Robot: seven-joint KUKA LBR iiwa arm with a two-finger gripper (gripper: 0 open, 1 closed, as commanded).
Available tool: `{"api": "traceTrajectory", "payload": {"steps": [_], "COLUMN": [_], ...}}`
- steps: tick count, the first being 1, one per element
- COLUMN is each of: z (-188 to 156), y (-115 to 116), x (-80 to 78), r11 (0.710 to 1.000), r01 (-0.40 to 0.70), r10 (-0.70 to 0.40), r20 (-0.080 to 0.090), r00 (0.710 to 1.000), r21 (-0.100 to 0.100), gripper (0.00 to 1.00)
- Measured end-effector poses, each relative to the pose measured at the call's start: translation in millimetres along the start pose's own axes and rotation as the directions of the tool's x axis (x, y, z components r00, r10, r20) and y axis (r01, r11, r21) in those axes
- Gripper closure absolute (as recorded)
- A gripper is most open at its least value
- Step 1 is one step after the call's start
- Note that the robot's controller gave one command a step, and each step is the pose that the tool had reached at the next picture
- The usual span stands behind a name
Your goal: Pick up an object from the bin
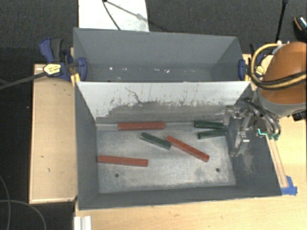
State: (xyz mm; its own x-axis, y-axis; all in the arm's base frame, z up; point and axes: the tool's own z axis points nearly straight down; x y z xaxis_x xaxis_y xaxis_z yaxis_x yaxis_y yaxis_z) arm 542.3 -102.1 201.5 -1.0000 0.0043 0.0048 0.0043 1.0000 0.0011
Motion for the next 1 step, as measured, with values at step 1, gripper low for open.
{"api": "traceTrajectory", "payload": {"steps": [1], "z": [135.4], "y": [93.9], "x": [-14.2], "r11": [0.999], "r01": [0.042], "r10": [-0.042], "r20": [0.000], "r00": [0.999], "r21": [-0.003], "gripper": [0.00]}}
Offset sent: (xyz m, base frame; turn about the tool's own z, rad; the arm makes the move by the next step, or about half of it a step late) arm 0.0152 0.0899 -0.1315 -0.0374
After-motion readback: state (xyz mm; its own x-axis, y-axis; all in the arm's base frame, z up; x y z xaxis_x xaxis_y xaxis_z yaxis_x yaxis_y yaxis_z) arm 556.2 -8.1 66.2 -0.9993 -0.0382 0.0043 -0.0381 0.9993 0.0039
